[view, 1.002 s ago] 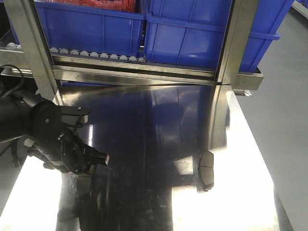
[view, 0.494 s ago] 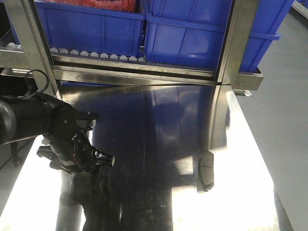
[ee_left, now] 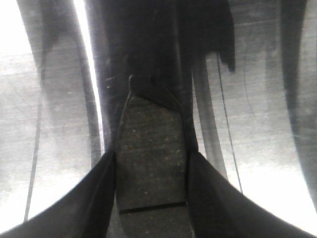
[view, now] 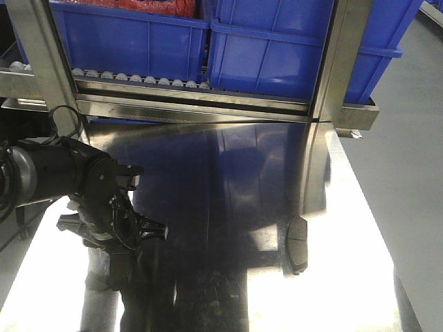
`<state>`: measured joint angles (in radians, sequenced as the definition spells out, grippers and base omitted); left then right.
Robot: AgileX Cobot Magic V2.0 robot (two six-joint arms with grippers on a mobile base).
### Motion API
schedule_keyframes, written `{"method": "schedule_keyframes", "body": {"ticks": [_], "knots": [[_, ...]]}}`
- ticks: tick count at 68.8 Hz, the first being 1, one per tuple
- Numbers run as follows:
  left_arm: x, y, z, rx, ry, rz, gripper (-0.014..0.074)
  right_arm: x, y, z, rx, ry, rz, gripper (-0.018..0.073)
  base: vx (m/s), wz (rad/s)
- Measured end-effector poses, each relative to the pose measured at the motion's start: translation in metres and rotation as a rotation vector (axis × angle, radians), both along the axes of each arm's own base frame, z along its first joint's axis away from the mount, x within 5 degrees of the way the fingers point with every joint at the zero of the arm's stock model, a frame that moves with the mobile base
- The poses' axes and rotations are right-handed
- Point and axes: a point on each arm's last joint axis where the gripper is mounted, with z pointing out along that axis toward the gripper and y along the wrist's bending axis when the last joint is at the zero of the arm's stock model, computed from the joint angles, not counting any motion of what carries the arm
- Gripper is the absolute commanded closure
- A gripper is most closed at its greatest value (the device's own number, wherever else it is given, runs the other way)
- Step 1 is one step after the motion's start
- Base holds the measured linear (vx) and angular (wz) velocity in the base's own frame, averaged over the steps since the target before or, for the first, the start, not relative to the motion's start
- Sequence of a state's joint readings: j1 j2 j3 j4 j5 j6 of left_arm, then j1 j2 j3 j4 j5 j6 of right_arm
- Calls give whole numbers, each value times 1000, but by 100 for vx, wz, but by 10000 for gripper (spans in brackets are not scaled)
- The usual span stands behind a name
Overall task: Move and align brake pads A on conveyor
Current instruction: 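Close the left gripper on the brake pad and lift it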
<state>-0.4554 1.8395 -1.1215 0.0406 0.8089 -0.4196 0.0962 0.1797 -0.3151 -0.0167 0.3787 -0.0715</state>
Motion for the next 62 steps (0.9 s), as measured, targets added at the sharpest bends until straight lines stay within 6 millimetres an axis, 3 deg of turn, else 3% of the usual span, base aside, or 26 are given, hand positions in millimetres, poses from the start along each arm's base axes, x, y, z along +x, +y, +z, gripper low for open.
{"method": "schedule_keyframes", "body": {"ticks": [12,29,40,52,62], "knots": [[-8,-3,14,1,-23,-26,603,0,0,0,0,0,0,122,0,0],[-36,14,80,-32,-232,-36,603,0,0,0,0,0,0,122,0,0],[-79,44,122,-31,-401,-49,602,0,0,0,0,0,0,122,0,0],[-141,79,158,-91,-607,-54,602,0,0,0,0,0,0,122,0,0],[-195,108,171,-171,-777,-46,602,0,0,0,0,0,0,122,0,0]]}}
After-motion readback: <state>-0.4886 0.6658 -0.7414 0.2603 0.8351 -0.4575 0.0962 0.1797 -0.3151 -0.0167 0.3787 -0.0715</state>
